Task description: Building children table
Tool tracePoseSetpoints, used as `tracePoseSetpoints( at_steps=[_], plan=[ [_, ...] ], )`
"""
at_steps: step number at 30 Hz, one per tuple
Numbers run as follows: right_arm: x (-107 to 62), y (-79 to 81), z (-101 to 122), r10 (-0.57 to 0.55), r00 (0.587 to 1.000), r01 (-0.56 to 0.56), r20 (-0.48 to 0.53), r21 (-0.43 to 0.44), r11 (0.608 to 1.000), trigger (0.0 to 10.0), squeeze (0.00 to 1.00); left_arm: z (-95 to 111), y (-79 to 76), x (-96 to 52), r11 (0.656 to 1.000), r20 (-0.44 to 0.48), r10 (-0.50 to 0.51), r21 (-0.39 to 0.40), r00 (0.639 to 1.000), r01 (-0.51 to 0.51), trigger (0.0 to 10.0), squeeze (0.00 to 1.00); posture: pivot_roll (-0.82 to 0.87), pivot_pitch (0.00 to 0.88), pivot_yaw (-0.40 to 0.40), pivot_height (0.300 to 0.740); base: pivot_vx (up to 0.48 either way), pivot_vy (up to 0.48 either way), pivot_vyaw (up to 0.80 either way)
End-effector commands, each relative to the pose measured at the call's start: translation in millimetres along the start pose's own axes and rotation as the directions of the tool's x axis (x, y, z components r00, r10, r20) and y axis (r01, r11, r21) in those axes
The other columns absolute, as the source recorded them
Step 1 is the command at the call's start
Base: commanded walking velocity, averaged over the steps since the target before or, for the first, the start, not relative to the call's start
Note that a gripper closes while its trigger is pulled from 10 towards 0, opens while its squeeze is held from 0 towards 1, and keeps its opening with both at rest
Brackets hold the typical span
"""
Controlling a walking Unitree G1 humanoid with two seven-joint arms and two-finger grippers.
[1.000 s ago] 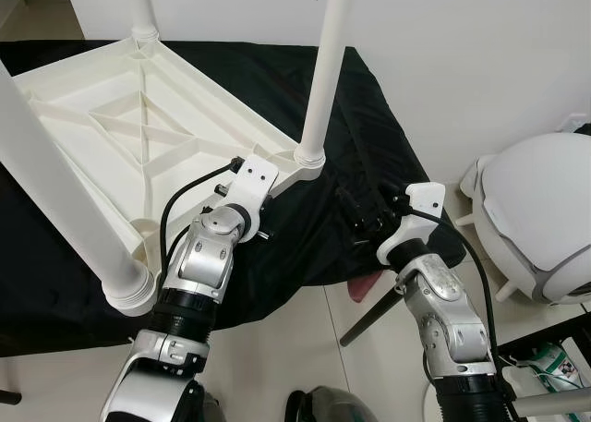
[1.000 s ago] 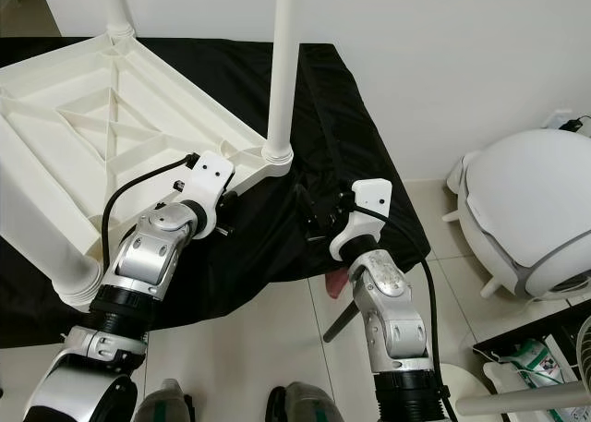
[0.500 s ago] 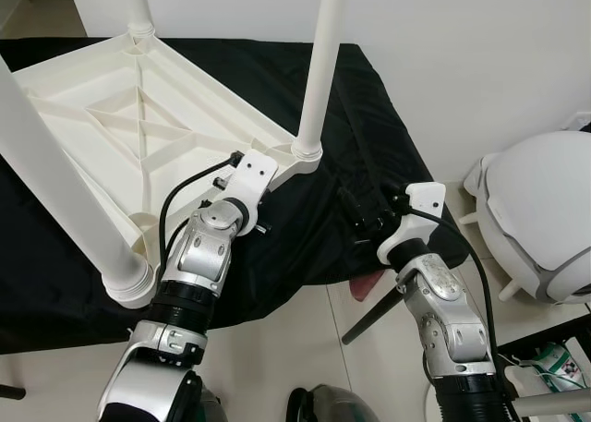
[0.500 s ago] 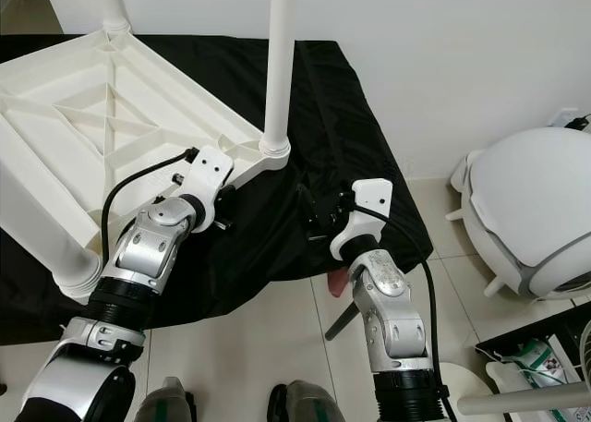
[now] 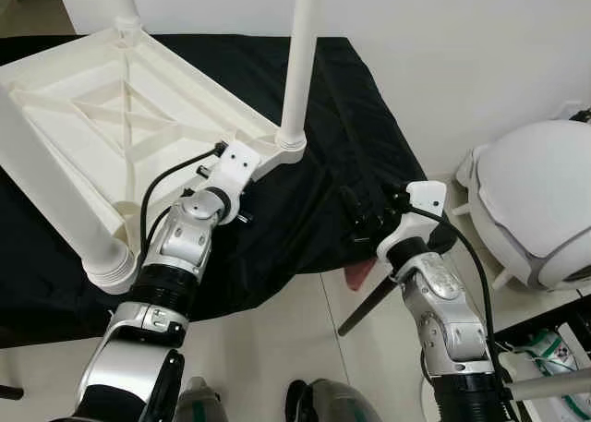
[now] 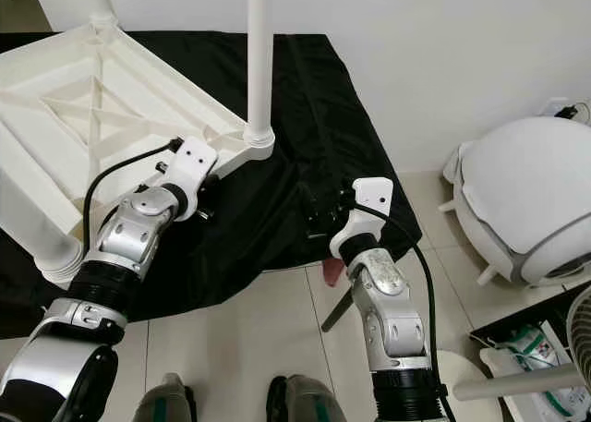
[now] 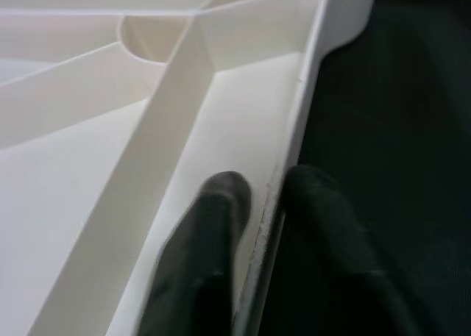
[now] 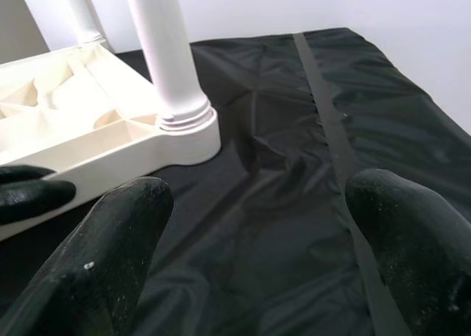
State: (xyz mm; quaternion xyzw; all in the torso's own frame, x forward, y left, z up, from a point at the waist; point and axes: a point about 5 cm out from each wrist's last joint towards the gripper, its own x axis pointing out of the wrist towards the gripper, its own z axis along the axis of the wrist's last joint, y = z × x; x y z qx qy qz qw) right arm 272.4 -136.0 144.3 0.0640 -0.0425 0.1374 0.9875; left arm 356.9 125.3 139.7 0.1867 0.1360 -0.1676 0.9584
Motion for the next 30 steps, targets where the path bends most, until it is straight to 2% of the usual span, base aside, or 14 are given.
tracePoseSetpoints(
  at_steps=[1, 3, 7, 8, 9, 18, 21, 30],
  plan=[
    [-1.6, -2.0, 2, -0.015, 1.0, 0.015, 0.008, -0.002, 1.0, 10.0, 0.0, 4, 14.2, -3.5, 0.991, 0.013, 0.12, -0.067, 0.993, -0.118, 10.0, 1.0, -0.05, 0.06, -0.055, 0.74, 0.0, 0.0, 0.0],
    [-2.4, -2.1, 1, -0.016, 1.0, 0.016, 0.006, -0.002, 1.0, 10.0, 0.0, 7, 7.0, -3.9, 0.994, 0.027, 0.08, -0.076, 0.996, -0.078, 10.0, 1.0, -0.05, 0.06, -0.054, 0.74, 0.0, 0.0, 0.0],
    [-2.5, -1.8, 1, -0.016, 1.0, 0.016, 0.006, -0.001, 1.0, 10.0, 0.0, 8, 2.7, -2.6, 0.996, 0.025, 0.066, -0.058, 0.998, -0.065, 10.0, 1.0, -0.04, 0.062, -0.055, 0.74, 0.0, 0.0, 0.0],
    [-2.4, -1.5, 1, -0.015, 1.0, 0.015, 0.005, -0.001, 1.0, 10.0, 0.0, 8, 1.1, -1.7, 0.997, 0.027, 0.059, -0.047, 0.998, -0.058, 10.0, 0.33, -0.04, 0.061, -0.056, 0.74, 0.0, 0.0, 0.0],
    [-2.3, -1.3, 1, -0.015, 1.0, 0.015, 0.005, -0.001, 1.0, 10.0, 0.0, 8, 0.4, -1.2, 0.997, 0.03, 0.058, -0.043, 0.998, -0.056, 10.0, 0.0, -0.04, 0.061, -0.056, 0.74, 0.0, 0.0, 0.0],
    [-0.8, -0.9, 1, -0.011, 1.0, 0.011, 0.007, -0.001, 1.0, 10.0, 0.0, 14, -7.3, -3.8, 0.998, 0.058, 0.004, -0.06, 0.998, 0.0, 10.0, 0.0, -0.04, 0.06, -0.057, 0.74, 0.0, 0.0, 0.0],
    [-1.8, 0.1, 1, -0.009, 1.0, 0.009, 0.007, 0.0, 1.0, 10.0, 0.0, 24, -20.6, -18.5, 0.991, 0.142, -0.104, -0.066, 0.984, 0.114, 10.0, 0.0, -0.04, 0.06, -0.056, 0.74, 0.0, 0.0, 0.0],
    [-1.4, 1.2, -1, 0.0, 1.0, 0.0, 0.002, 0.003, 1.0, 10.0, 0.0, 37, -48.2, -56.0, 0.959, 0.323, -0.257, -0.031, 0.911, 0.282, 10.0, 0.0, -0.02, 0.064, -0.061, 0.74, 0.0, 0.0, 0.0]
  ],
)
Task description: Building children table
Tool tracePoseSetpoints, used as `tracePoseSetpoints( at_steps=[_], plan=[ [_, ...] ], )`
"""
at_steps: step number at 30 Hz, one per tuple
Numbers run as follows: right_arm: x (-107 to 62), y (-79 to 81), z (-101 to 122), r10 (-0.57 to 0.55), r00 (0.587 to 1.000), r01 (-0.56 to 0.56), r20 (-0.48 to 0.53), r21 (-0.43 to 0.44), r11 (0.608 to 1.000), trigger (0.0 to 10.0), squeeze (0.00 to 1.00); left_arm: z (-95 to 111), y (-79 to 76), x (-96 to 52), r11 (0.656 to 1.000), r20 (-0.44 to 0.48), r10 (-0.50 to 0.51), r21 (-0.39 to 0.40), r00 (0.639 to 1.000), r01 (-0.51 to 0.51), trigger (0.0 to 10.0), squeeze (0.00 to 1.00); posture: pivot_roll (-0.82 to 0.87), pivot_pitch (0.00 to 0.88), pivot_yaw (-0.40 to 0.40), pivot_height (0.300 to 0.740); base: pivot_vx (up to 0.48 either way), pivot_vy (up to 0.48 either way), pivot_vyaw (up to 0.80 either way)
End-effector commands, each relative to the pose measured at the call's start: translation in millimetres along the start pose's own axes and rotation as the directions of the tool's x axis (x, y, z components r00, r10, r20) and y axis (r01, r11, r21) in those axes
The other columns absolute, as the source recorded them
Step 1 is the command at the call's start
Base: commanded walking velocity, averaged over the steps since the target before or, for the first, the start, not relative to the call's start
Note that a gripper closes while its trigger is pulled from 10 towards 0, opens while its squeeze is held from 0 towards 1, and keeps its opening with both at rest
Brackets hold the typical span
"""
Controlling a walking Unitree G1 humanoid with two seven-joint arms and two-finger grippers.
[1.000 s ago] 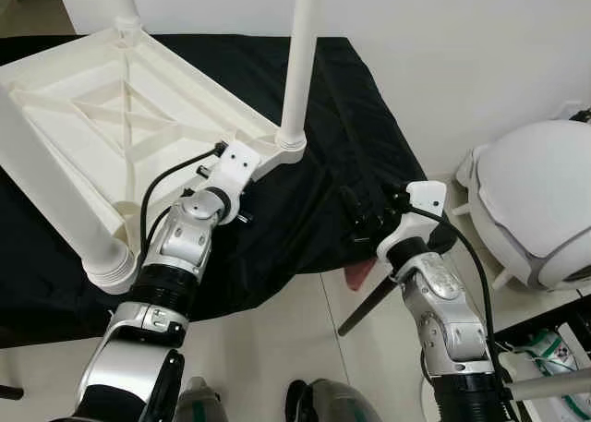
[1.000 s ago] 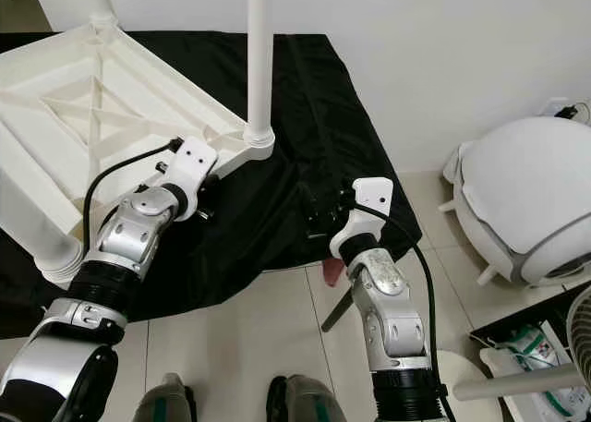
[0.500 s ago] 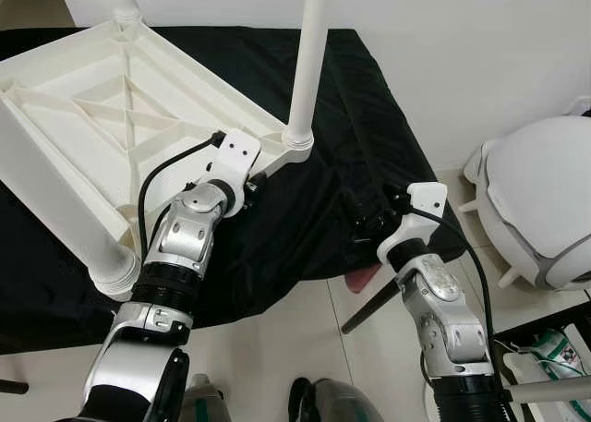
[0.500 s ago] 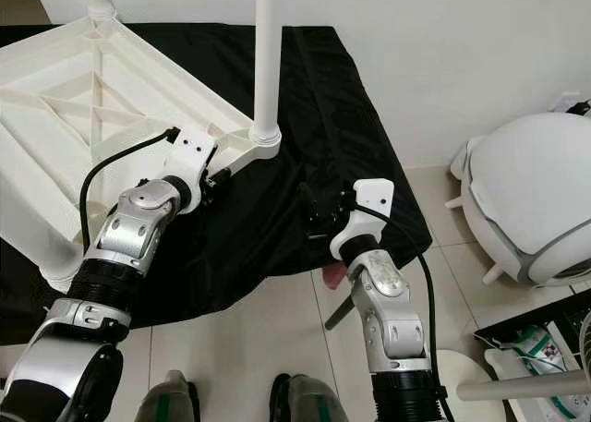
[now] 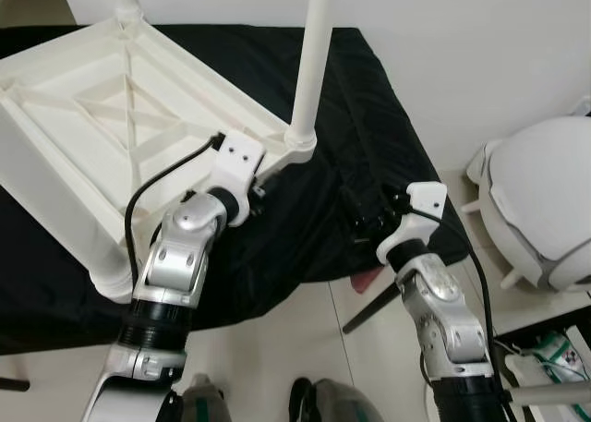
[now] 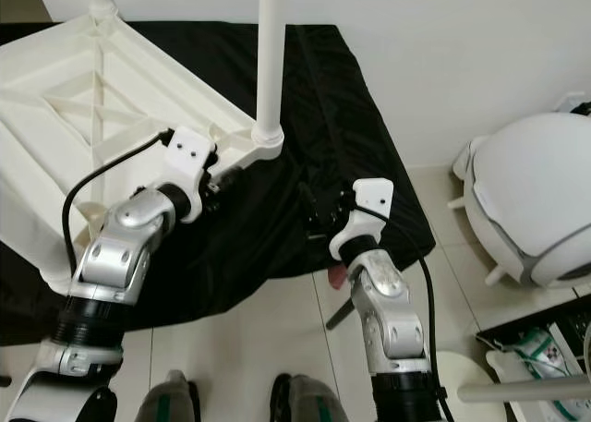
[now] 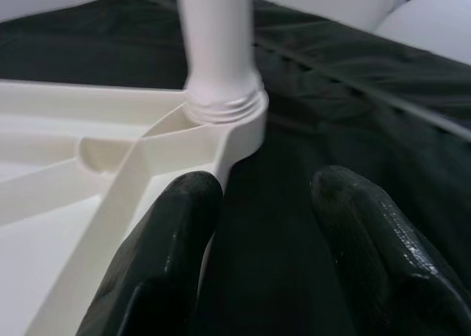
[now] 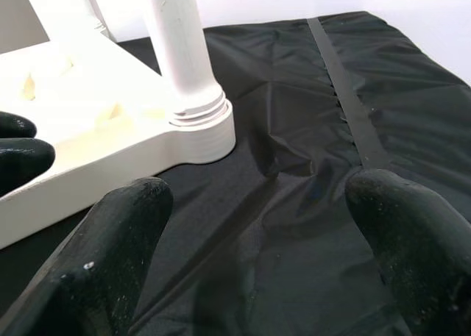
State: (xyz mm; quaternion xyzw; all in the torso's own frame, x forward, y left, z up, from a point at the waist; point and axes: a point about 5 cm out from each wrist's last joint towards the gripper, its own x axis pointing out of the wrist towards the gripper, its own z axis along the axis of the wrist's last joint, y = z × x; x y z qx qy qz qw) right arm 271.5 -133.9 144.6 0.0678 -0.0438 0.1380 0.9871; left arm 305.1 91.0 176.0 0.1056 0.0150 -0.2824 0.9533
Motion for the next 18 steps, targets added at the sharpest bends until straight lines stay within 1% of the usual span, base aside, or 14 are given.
tracePoseSetpoints(
  at_steps=[1, 4, 5, 6, 7, 11, 12, 14, 16, 17, 18],
  plan=[
    [-1.1, -1.2, -1, -0.001, 1.0, 0.001, -0.002, -0.004, 1.0, 10.0, 0.0, 1, -11.4, -4.1, 0.997, 0.018, -0.079, -0.005, 0.997, 0.079, 10.0, 0.0, -0.02, 0.064, -0.061, 0.74, 0.0, 0.0, 0.0],
    [-0.7, -0.8, -1, 0.003, 1.0, -0.003, -0.004, -0.005, 1.0, 10.0, 0.0, 1, -14.5, -7.2, 0.996, 0.029, -0.083, -0.009, 0.996, 0.083, 10.0, 0.0, -0.01, 0.065, -0.062, 0.74, 0.0, 0.0, 0.0],
    [0.1, -1.0, -2, 0.005, 1.0, -0.005, -0.005, -0.007, 1.0, 10.0, 0.0, 1, -17.9, -12.0, 0.996, 0.04, -0.086, -0.02, 0.996, 0.087, 10.0, 0.0, -0.01, 0.065, -0.065, 0.74, 0.0, 0.0, 0.0],
    [2.6, -3.1, -2, 0.006, 1.0, -0.006, -0.005, -0.019, 1.0, 10.0, 0.0, -1, -21.3, -19.9, 0.997, 0.06, -0.068, -0.038, 0.996, 0.07, 10.0, 0.0, 0.0, 0.067, -0.067, 0.74, 0.0, 0.0, 0.0],
    [4.5, -4.7, -2, 0.006, 1.0, -0.006, -0.004, -0.025, 1.0, 10.0, 0.0, -4, -22.9, -24.6, 0.997, 0.066, -0.06, -0.04, 0.996, 0.063, 10.0, 0.0, 0.0, 0.067, -0.067, 0.74, 0.0, 0.0, 0.0],
    [5.6, -5.7, -2, 0.006, 1.0, -0.006, -0.003, -0.029, 1.0, 10.0, 0.0, -5, -23.8, -27.3, 0.998, 0.07, -0.056, -0.039, 0.996, 0.059, 10.0, 0.0, 0.0, 0.067, -0.067, 0.74, 0.0, 0.0, 0.0],
    [7.5, -8.2, -1, 0.006, 1.0, -0.006, -0.002, -0.041, 0.999, 10.0, 0.0, -7, -24.7, -34.9, 0.997, 0.086, -0.038, -0.058, 0.996, 0.044, 10.0, 0.0, 0.01, 0.068, -0.072, 0.74, 0.0, 0.0, 0.0],
    [7.5, -8.2, -1, 0.006, 1.0, -0.006, -0.002, -0.041, 0.999, 10.0, 0.0, -7, -24.7, -34.9, 0.997, 0.086, -0.038, -0.058, 0.996, 0.044, 10.0, 0.0, 0.01, 0.068, -0.072, 0.74, 0.0, 0.0, 0.0],
    [11.7, -14.3, 0, 0.006, 1.0, -0.006, 0.0, -0.068, 0.998, 10.0, 0.0, -13, -24.9, -53.7, 0.998, 0.112, 0.005, -0.061, 0.994, 0.002, 10.0, 0.0, 0.03, 0.069, -0.076, 0.74, 0.0, 0.0, 0.0],
    [11.7, -14.3, 0, 0.006, 1.0, -0.006, 0.0, -0.068, 0.998, 10.0, 0.0, -13, -24.9, -53.7, 0.998, 0.112, 0.005, -0.061, 0.994, 0.002, 10.0, 0.0, 0.03, 0.069, -0.076, 0.74, 0.0, 0.0, 0.0],
    [14.3, -16.8, 0, 0.007, 1.0, -0.007, 0.002, -0.078, 0.997, 10.0, 0.0, -16, -24.1, -63.6, 0.999, 0.122, 0.03, -0.039, 0.992, -0.025, 10.0, 0.0, 0.04, 0.071, -0.08, 0.74, 0.0, 0.0, 0.0]
  ],
)
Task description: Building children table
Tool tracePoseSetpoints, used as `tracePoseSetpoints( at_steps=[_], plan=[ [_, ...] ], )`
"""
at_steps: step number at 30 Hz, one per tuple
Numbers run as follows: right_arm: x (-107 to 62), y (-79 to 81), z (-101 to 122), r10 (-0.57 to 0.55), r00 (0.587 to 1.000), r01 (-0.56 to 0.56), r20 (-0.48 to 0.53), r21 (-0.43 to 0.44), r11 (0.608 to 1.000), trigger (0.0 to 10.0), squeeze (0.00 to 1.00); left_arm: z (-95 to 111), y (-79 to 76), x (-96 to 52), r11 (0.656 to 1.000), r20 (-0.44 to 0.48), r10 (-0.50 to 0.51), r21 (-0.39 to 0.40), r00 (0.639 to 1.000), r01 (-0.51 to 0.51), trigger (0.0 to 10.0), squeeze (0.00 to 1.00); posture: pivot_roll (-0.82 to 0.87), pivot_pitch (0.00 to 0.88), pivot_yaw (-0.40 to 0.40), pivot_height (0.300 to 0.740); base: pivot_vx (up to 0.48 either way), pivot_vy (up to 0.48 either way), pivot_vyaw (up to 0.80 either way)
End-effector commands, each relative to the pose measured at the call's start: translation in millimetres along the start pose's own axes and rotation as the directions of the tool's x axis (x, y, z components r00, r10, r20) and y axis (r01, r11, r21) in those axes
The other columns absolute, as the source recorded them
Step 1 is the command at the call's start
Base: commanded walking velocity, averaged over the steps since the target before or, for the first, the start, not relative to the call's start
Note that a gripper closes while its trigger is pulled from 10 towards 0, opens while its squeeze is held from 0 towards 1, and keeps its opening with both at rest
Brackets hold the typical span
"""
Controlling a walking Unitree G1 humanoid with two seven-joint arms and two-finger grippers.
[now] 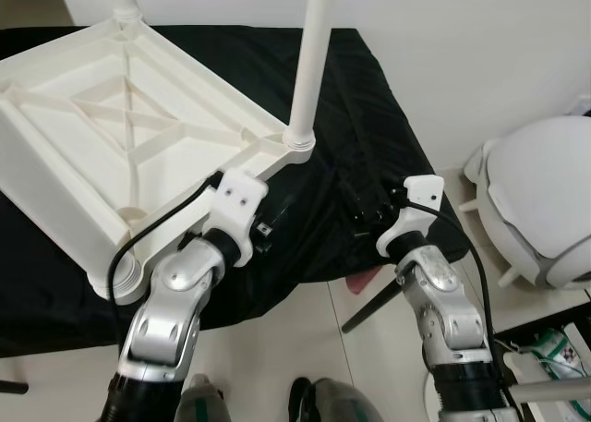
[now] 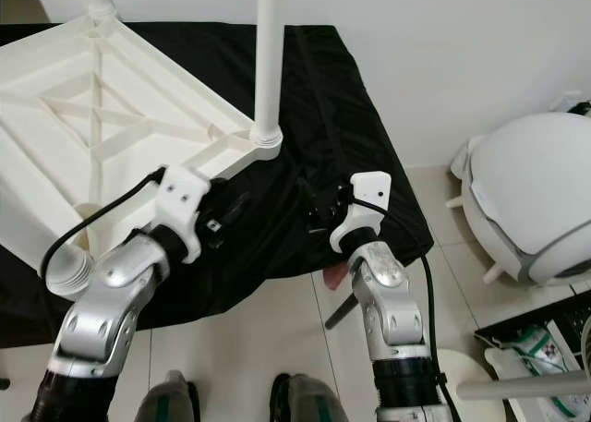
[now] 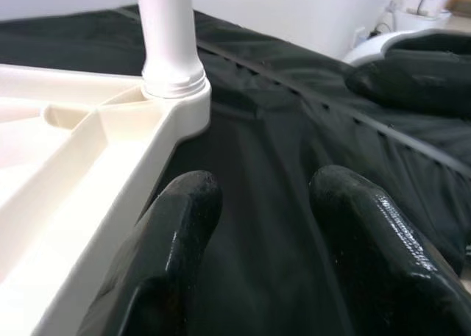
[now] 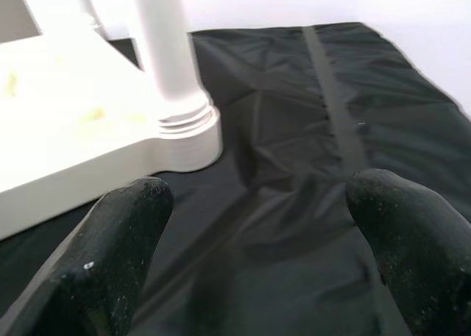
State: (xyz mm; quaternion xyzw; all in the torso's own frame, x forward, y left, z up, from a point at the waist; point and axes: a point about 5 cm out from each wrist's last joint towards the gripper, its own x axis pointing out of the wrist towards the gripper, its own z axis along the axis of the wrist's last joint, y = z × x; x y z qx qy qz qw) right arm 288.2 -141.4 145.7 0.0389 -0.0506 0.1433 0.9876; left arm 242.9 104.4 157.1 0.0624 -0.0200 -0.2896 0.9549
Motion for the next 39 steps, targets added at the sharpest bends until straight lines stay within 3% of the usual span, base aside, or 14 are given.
tracePoseSetpoints(
  at_steps=[1, 5, 7, 14, 15, 17, 27, 29, 30, 34, 39],
  plan=[
    [2.7, -6.9, -1, -0.004, 1.0, 0.004, -0.002, -0.027, 1.0, 10.0, 0.0, 0, 2.8, -13.8, 0.998, 0.02, 0.044, 0.038, 0.999, -0.045, 10.0, 0.0, 0.05, 0.071, -0.087, 0.74, 0.0, 0.0, 0.0],
    [10.8, -10.2, -1, 0.007, 1.0, -0.006, 0.0, -0.043, 0.999, 10.0, 0.0, -4, 7.5, -29.8, 0.996, 0.001, 0.084, 0.023, 0.996, -0.084, 10.0, 0.0, 0.08, 0.073, -0.1, 0.74, 0.0, 0.0, 0.0],
    [10.8, -10.2, -1, 0.007, 1.0, -0.006, 0.0, -0.043, 0.999, 10.0, 0.0, -4, 7.5, -29.8, 0.996, 0.001, 0.084, 0.023, 0.996, -0.084, 10.0, 0.0, 0.08, 0.073, -0.1, 0.74, 0.0, 0.0, 0.0],
    [28.3, -16.6, 0, 0.026, 1.0, -0.025, 0.01, -0.079, 0.997, 10.0, 0.0, 1, 11.5, -53.6, 0.991, 0.041, 0.13, 0.008, 0.991, -0.131, 10.0, 0.0, 0.11, 0.075, -0.113, 0.74, 0.0, 0.0, 0.0],
    [35.3, -12.5, 0, 0.06, 0.998, -0.06, 0.008, -0.085, 0.995, 10.0, 0.0, 1, 13.3, -64.9, 0.987, 0.035, 0.161, 0.011, 0.986, -0.162, 10.0, 0.0, 0.16, 0.081, -0.142, 0.74, 0.0, 0.0, 0.0],
    [35.3, -12.5, 0, 0.06, 0.998, -0.06, 0.008, -0.085, 0.995, 10.0, 0.0, 1, 13.3, -64.9, 0.987, 0.035, 0.161, 0.011, 0.986, -0.162, 10.0, 0.0, 0.16, 0.081, -0.142, 0.74, 0.0, 0.0, 0.0],
    [57.6, 11.1, -2, 0.173, 0.985, -0.172, 0.013, -0.07, 0.983, 10.0, 0.0, 4, 6.6, -103.1, 0.977, 0.021, 0.212, 0.002, 0.977, -0.212, 10.0, 0.0, 0.24, 0.096, -0.193, 0.74, 0.0, 0.0, 0.0],
    [58.8, 11.8, -3, 0.178, 0.984, -0.177, 0.014, -0.07, 0.982, 10.0, 0.0, 3, 6.0, -107.1, 0.977, 0.016, 0.212, 0.008, 0.977, -0.212, 10.0, 0.0, 0.24, 0.096, -0.193, 0.74, 0.0, 0.0, 0.0],
    [60.4, 13.0, -3, 0.186, 0.982, -0.185, 0.014, -0.069, 0.98, 10.0, 0.0, 1, 7.6, -118.6, 0.976, -0.009, 0.216, 0.035, 0.976, -0.215, 10.0, 0.0, 0.25, 0.1, -0.199, 0.74, 0.0, 0.0, 0.0],
    [61.2, 13.7, -4, 0.194, 0.981, -0.192, 0.013, -0.068, 0.979, 10.0, 0.0, 1, 10.7, -128.0, 0.976, -0.024, 0.217, 0.035, 0.976, -0.216, 10.0, 0.0, 0.26, 0.103, -0.2, 0.74, 0.0, 0.0, 0.0],
    [62.9, 14.6, -6, 0.204, 0.979, -0.202, 0.016, -0.068, 0.977, 10.0, 0.0, 2, 11.3, -146.6, 0.986, -0.083, 0.163, 0.052, 0.983, -0.159, 10.0, 0.0, 0.27, 0.103, -0.195, 0.74, 0.0, 0.0, 0.0]
  ],
)
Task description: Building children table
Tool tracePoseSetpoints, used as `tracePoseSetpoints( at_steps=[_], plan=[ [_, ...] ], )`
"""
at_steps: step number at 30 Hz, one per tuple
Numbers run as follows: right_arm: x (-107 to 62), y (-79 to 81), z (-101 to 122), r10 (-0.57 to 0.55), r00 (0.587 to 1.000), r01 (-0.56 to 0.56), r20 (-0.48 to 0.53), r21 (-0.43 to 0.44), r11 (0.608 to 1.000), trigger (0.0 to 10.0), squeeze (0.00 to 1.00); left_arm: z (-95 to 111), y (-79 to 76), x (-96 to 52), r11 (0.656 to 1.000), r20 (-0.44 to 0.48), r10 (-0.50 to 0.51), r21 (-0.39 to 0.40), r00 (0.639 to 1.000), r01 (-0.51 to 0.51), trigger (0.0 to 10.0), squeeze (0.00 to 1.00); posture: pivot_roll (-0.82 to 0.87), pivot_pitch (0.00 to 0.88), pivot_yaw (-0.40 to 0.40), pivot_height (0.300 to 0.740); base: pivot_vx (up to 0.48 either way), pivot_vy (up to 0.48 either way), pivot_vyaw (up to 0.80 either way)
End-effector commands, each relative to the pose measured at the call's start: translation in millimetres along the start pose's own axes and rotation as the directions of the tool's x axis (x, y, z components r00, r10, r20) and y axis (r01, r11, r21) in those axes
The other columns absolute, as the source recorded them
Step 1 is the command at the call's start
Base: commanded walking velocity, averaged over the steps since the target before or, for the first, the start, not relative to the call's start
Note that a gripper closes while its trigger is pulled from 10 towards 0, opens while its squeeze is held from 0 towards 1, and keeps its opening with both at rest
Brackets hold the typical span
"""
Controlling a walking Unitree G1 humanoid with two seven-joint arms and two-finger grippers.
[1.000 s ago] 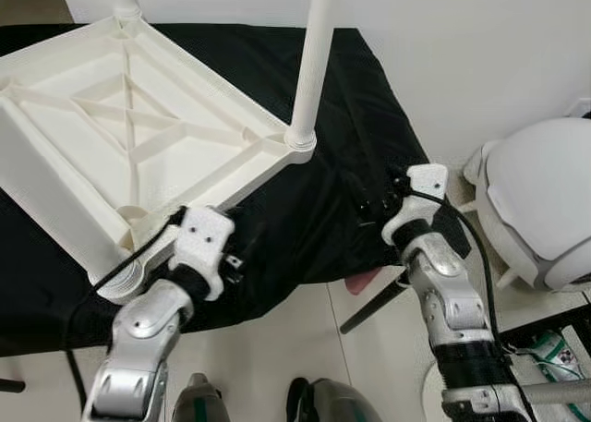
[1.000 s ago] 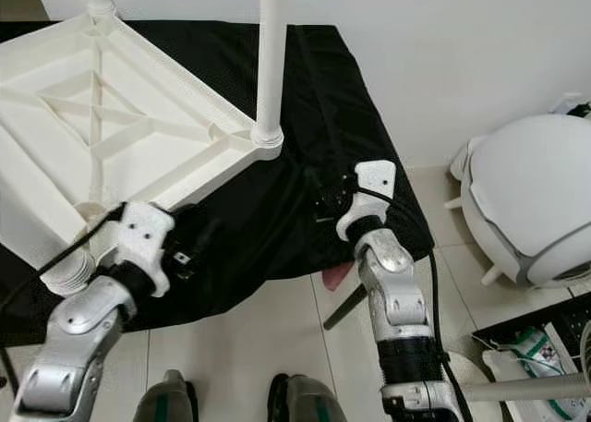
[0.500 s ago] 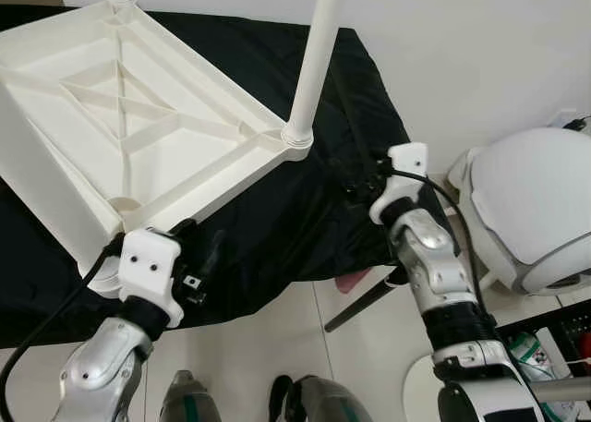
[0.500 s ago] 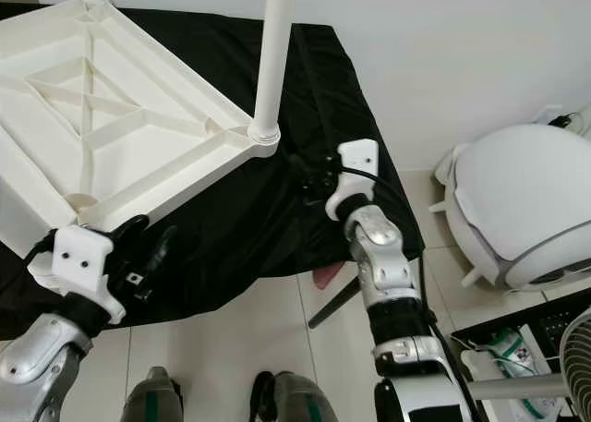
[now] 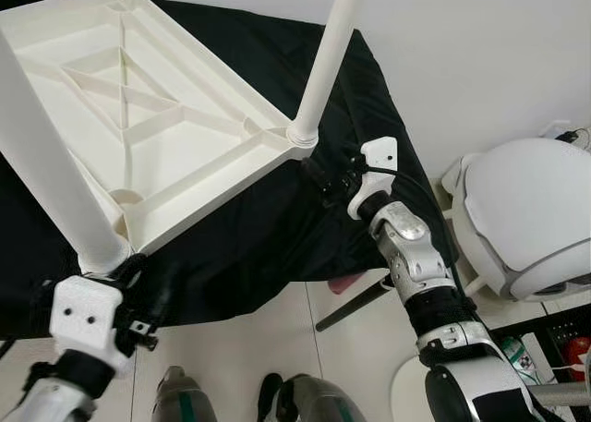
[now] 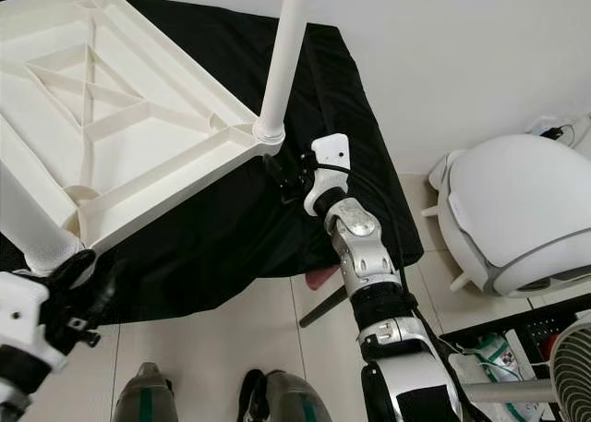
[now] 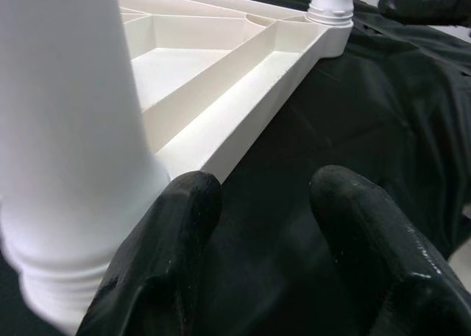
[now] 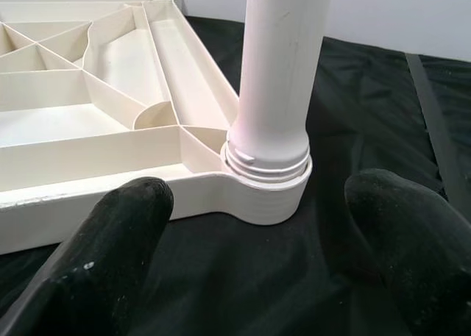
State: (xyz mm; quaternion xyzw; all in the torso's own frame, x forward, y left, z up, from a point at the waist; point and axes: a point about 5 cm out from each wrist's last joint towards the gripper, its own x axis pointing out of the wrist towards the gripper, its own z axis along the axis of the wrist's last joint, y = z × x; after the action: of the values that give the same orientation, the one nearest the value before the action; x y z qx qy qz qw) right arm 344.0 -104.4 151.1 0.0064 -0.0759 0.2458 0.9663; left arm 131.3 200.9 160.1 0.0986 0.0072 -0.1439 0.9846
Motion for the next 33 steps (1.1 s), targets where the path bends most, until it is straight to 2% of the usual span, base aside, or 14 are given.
tracePoseSetpoints(
  at_steps=[1, 3, 5, 10, 13, 14, 17, 18, 19, 22, 24, 27, 29, 33],
  plan=[
    [-2.3, -4.3, -4, -0.008, 1.0, 0.008, -0.012, -0.005, 1.0, 10.0, 0.0, 1, -5.4, -5.1, 0.99, -0.004, -0.139, -0.001, 0.99, 0.139, 10.0, 0.0, 0.27, 0.103, -0.195, 0.74, 0.0, 0.0, 0.0],
    [-2.1, -3.0, -6, -0.005, 1.0, 0.005, -0.01, 0.0, 1.0, 10.0, 0.0, 2, 4.5, -15.0, 0.986, -0.057, -0.161, 0.027, 0.985, 0.163, 10.0, 0.0, 0.28, 0.099, -0.188, 0.74, 0.0, 0.0, 0.0],
    [-2.1, -3.0, -6, -0.005, 1.0, 0.005, -0.01, 0.0, 1.0, 10.0, 0.0, 2, 4.5, -15.0, 0.986, -0.057, -0.161, 0.027, 0.985, 0.163, 10.0, 0.0, 0.28, 0.099, -0.188, 0.74, 0.0, 0.0, 0.0],
    [-2.1, 0.8, -10, -0.005, 1.0, 0.005, -0.005, 0.012, 1.0, 10.0, 0.0, 5, 24.6, -31.3, 0.973, -0.155, -0.19, 0.102, 0.97, 0.206, 10.0, 0.0, 0.28, 0.093, -0.179, 0.74, 0.0, 0.0, 0.0],
    [-2.0, 0.9, -10, -0.006, 1.0, 0.006, -0.004, 0.014, 1.0, 10.0, 0.0, 4, 29.4, -33.5, 0.971, -0.181, -0.184, 0.117, 0.966, 0.207, 10.0, 0.0, 0.28, 0.09, -0.178, 0.74, 0.0, 0.0, 0.0],
    [-2.0, 1.1, -10, -0.007, 1.0, 0.007, -0.002, 0.015, 1.0, 10.0, 0.0, 3, 37.7, -36.8, 0.972, -0.219, -0.166, 0.127, 0.962, 0.196, 10.0, 0.0, 0.29, 0.09, -0.177, 0.74, 0.0, 0.0, 0.0],
    [-2.0, 1.1, -10, -0.007, 1.0, 0.007, -0.002, 0.015, 1.0, 10.0, 0.0, 3, 37.7, -36.8, 0.972, -0.219, -0.166, 0.127, 0.962, 0.196, 10.0, 0.0, 0.29, 0.09, -0.177, 0.74, 0.0, 0.0, 0.0],
    [-2.0, 1.2, -10, -0.008, 1.0, 0.008, -0.001, 0.017, 1.0, 10.0, 0.0, 2, 44.7, -39.2, 0.972, -0.244, -0.143, 0.146, 0.959, 0.183, 10.0, 0.0, 0.29, 0.09, -0.177, 0.74, 0.0, 0.0, 0.0],
    [-2.1, 2.3, -12, -0.009, 1.0, 0.009, 0.0, 0.02, 1.0, 10.0, 0.0, 9, 69.8, -42.1, 0.971, -0.249, -0.042, 0.219, 0.968, 0.098, 10.0, 0.0, 0.29, 0.084, -0.171, 0.74, 0.0, 0.0, 0.0],
    [-2.1, 2.7, -12, -0.01, 1.0, 0.01, 0.0, 0.022, 1.0, 10.0, 0.0, 12, 76.9, -42.2, 0.967, -0.238, -0.006, 0.245, 0.971, 0.066, 10.0, 0.0, 0.29, 0.084, -0.171, 0.74, 0.0, 0.0, 0.0],
    [-1.6, 4.6, -13, -0.011, 1.0, 0.011, 0.003, 0.026, 1.0, 10.0, 0.0, 15, 87.5, -38.8, 0.956, -0.223, 0.06, 0.293, 0.973, 0.008, 10.0, 0.0, 0.29, 0.08, -0.169, 0.74, 0.0, 0.0, 0.0],
    [-1.0, 7.4, -13, -0.01, 1.0, 0.01, 0.008, 0.033, 0.999, 10.0, 0.0, 14, 91.2, -33.1, 0.946, -0.209, 0.104, 0.324, 0.972, -0.031, 10.0, 0.0, 0.29, 0.079, -0.166, 0.74, 0.0, 0.0, 0.0],
    [-1.0, 8.4, -13, -0.012, 1.0, 0.011, 0.009, 0.036, 0.999, 10.0, 0.0, 13, 89.2, -28.9, 0.947, -0.19, 0.115, 0.316, 0.975, -0.05, 10.0, 0.0, 0.29, 0.078, -0.157, 0.74, 0.0, 0.0, 0.0],
    [-1.5, 9.9, -14, -0.021, 1.0, 0.02, 0.014, 0.046, 0.999, 10.0, 0.0, 9, 71.9, -15.8, 0.963, -0.152, 0.09, 0.265, 0.984, -0.047, 10.0, 0.0, 0.28, 0.079, -0.154, 0.74, 0.0, 0.0, 0.0]
  ],
)
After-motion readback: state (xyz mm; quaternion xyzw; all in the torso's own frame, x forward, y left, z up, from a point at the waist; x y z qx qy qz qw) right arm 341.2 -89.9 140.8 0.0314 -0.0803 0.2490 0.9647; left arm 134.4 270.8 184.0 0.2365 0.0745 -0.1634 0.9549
